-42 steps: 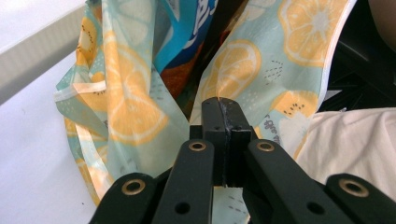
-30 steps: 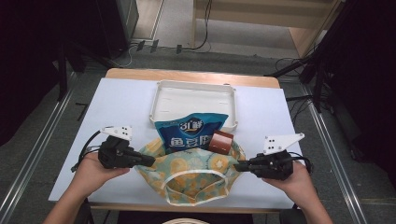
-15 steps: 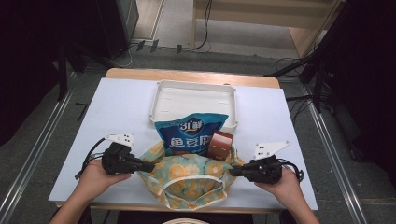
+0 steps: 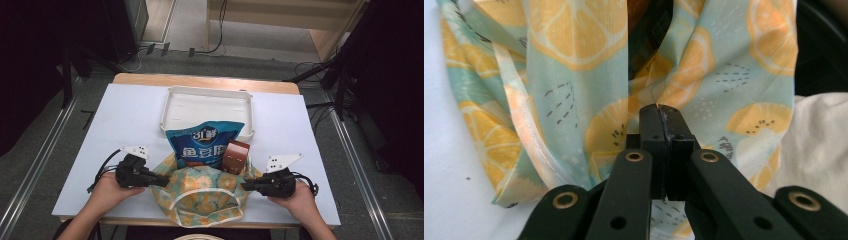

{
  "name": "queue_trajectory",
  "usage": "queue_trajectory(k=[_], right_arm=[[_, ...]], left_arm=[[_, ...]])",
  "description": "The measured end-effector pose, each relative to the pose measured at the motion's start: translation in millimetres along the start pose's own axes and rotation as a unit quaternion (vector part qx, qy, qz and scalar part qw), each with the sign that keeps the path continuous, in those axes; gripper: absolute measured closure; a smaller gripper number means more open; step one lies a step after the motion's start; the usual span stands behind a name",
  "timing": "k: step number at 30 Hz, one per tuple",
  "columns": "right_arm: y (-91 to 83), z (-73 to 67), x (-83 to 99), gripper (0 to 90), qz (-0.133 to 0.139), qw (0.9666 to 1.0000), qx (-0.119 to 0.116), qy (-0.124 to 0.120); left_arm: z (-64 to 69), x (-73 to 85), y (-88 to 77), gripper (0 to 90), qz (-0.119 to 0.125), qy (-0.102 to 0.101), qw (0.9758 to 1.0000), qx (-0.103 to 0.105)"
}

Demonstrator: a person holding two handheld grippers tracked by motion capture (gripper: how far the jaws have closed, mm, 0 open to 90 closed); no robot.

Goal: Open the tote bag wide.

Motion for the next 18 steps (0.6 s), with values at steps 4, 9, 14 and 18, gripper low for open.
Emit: queue_trajectory(k=[4, 9, 14, 18], right_arm=[[-5.8, -3.4, -2.7, 81.1, 0.003, 1.0, -0.005, -0.002], [-14.6, -7.1, -10.3, 67.1, 0.01, 0.9999, -0.013, 0.001], [-29.0, -12.6, -21.4, 58.7, 0.017, 0.9998, -0.012, -0.004], [-43.2, -14.6, -33.0, 53.9, 0.035, 0.9993, -0.012, 0.0]], left_arm=[[6.1, -2.1, -8.7, 83.9, 0.008, 0.012, 0.9999, 0.0], [17.2, -10.1, -20.8, 73.2, 0.024, 0.03, 0.9993, -0.005], [31.9, -19.2, -33.9, 69.9, 0.041, 0.053, 0.9977, -0.005], [40.3, -27.1, -39.7, 70.3, 0.048, 0.06, 0.997, 0.0]])
Point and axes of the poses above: each handheld gripper's, and its own axes: y roughly forward along the jaws, x roughly out of its underside, z roughly to its right, the point moved 6 cm from there along y, roughly forward along the jaws, and after that the axes turned 12 degrees about -y, right-handed, at the moved point
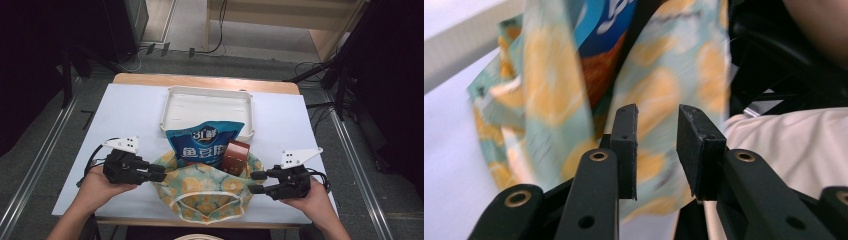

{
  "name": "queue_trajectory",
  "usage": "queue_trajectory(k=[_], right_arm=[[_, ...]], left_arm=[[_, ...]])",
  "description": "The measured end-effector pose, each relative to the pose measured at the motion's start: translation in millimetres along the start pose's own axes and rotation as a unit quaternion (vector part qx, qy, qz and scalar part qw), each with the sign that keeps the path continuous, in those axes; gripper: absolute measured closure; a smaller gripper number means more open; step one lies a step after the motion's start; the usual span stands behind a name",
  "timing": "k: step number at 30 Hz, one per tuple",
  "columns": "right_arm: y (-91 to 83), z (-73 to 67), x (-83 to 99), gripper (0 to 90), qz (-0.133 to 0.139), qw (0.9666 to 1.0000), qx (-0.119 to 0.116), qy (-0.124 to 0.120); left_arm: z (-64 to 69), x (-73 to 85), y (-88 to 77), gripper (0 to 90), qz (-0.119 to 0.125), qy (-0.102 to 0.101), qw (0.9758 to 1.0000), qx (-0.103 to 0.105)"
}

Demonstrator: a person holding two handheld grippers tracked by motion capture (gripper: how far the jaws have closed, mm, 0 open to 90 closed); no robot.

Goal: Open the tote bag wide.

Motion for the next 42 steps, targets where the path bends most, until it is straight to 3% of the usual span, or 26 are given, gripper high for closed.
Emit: queue_trajectory(k=[3, 7, 11, 22, 29, 33, 37, 42], right_arm=[[-6.7, 0.6, -6.8, 55.2, 0.005, 0.9999, 0.009, -0.004], [-9.3, 4.2, -11.3, 79.9, 0.012, 0.9996, 0.027, -0.001], [-1.8, 6.5, -13.7, 90.0, 0.005, 0.9991, 0.04, 0.007], [21.1, 5.2, -24.8, 90.0, -0.003, 0.9994, 0.034, -0.005], [40.3, 2.0, -25.7, 90.0, -0.017, 0.9996, 0.022, -0.008], [44.7, 2.4, -28.3, 90.0, -0.015, 0.9997, 0.02, -0.006], [47.7, 2.4, -29.4, 90.0, -0.009, 0.9998, 0.019, -0.002], [50.8, -2.7, -28.9, 90.0, -0.006, 0.9999, 0.012, -0.005]], left_arm=[[3.1, -7.2, -2.4, 70.9, 0.008, 0.004, 1.0, -0.001], [0.9, -16.8, 3.9, 87.9, 0.002, -0.012, 0.9999, -0.011], [1.5, -24.4, 17.9, 90.0, -0.017, -0.009, 0.9998, -0.01], [-7.4, -31.1, 39.8, 90.0, -0.031, -0.011, 0.9993, -0.019], [-7.1, -36.5, 34.2, 90.0, -0.02, -0.009, 0.9997, -0.013], [-13.5, -38.1, 36.7, 90.0, -0.022, -0.01, 0.9994, -0.023], [-17.6, -34.0, 46.2, 90.0, -0.036, -0.015, 0.9991, -0.018], [-12.4, -22.7, 49.9, 90.0, -0.053, -0.019, 0.9984, -0.006]])
Point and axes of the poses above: each handheld gripper's, and its own axes: y roughly forward along the jaws, x roughly out of its underside, z roughly to its right, the point moved 6 cm from there along y, roughly forward along the jaws, and after that the axes turned 12 degrees about -y, right-handed, at the moved point
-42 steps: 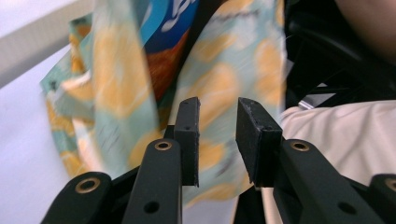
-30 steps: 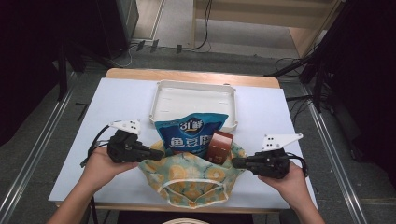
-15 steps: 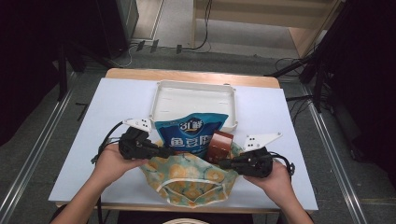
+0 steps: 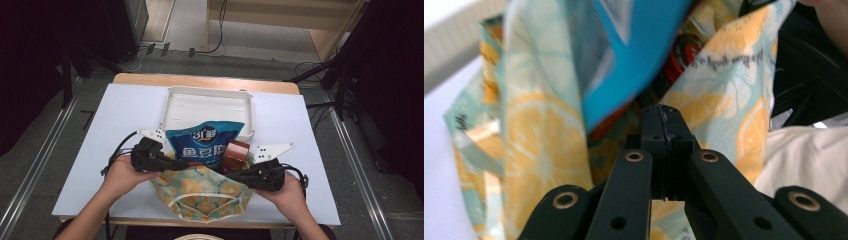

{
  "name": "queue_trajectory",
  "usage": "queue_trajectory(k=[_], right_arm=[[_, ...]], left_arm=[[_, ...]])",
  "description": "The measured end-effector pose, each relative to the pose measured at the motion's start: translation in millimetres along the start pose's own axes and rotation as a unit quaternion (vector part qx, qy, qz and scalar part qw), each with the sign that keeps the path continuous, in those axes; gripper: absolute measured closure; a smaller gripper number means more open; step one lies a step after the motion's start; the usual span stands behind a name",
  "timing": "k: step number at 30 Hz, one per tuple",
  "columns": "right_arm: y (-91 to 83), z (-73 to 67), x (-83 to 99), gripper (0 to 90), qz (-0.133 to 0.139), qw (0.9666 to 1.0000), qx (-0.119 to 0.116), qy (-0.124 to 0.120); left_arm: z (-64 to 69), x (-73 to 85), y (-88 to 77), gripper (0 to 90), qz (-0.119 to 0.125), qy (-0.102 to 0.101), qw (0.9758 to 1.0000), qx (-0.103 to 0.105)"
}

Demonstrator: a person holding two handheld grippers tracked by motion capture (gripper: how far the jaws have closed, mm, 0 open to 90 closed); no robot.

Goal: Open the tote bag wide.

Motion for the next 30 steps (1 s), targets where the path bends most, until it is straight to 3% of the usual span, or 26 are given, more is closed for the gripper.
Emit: queue_trajectory(k=[14, 23, 27, 30], right_arm=[[8.5, -15.7, 18.4, 90.0, -0.01, 0.9998, -0.015, 0.003], [14.9, -14.4, 37.7, 90.0, -0.011, 0.9999, -0.012, 0.005], [14.3, -12.0, 42.8, 90.0, 0.005, 0.9997, -0.023, 0.006], [13.5, -13.3, 46.9, 90.0, -0.005, 0.9998, -0.021, 0.001]], left_arm=[[4.1, 38.0, 10.3, 90.0, -0.024, -0.017, 0.9994, 0.02], [-7.8, 48.5, 17.5, 90.0, -0.011, -0.031, 0.9993, 0.018], [-12.6, 52.6, 21.1, 90.0, -0.013, -0.042, 0.9988, 0.021], [-13.5, 53.6, 21.7, 89.8, -0.01, -0.041, 0.9989, 0.021]])
Point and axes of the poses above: each handheld gripper's, and its own axes: y roughly forward along the jaws, x roughly out of its underside, z roughly to its right, the point moved 6 cm from there along y, roughly forward along the jaws, and after that the axes turned 12 degrees about -y, right-handed, at the moved point
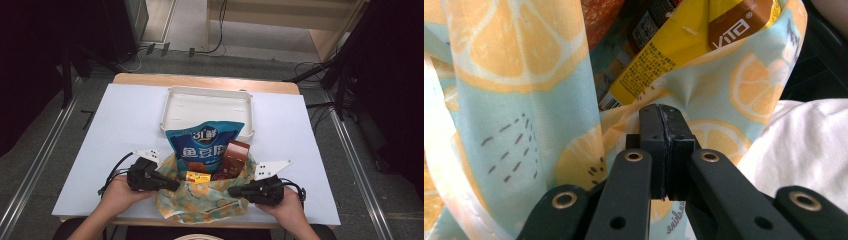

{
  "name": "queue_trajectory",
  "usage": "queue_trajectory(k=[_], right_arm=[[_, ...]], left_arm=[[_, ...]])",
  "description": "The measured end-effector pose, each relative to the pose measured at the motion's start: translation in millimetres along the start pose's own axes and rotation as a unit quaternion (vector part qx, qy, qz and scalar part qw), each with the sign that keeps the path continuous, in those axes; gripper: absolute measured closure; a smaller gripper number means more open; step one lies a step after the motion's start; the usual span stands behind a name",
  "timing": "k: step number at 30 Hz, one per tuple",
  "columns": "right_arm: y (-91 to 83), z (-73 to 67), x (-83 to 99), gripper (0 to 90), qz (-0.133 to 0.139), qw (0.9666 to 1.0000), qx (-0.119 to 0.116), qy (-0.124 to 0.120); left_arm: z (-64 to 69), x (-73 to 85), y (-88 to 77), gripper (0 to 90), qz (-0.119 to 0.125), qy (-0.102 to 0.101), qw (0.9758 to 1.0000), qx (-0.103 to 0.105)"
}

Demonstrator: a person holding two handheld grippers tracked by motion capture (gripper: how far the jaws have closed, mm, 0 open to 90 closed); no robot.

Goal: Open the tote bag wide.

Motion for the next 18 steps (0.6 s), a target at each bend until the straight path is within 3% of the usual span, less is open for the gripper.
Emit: queue_trajectory(k=[4, 9, 13, 18], right_arm=[[0.0, 0.9, 6.6, 90.0, -0.004, 0.9999, 0.0, -0.015], [-1.2, 3.6, 14.4, 90.0, 0.001, 0.9998, -0.009, -0.017], [-0.2, 8.1, 25.5, 90.0, -0.019, 0.9997, 0.0, -0.016], [3.9, 16.2, 33.5, 90.0, -0.033, 0.9992, 0.006, -0.021]], left_arm=[[-3.7, 1.5, 4.3, 89.6, -0.003, 0.001, 1.0, -0.003], [-7.5, 3.2, 8.1, 89.8, -0.001, -0.004, 1.0, -0.001], [-12.6, 3.6, 10.5, 90.0, 0.002, -0.005, 1.0, -0.001], [-17.9, 4.2, 14.7, 90.0, 0.005, 0.007, 1.0, -0.003]])
Point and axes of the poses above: each handheld gripper's, and its own axes: y roughly forward along the jaws, x roughly out of its underside, z roughly to its right, the point moved 6 cm from there along y, roughly forward along the jaws, and after that the axes turned 12 degrees about -y, right-handed, at the moved point
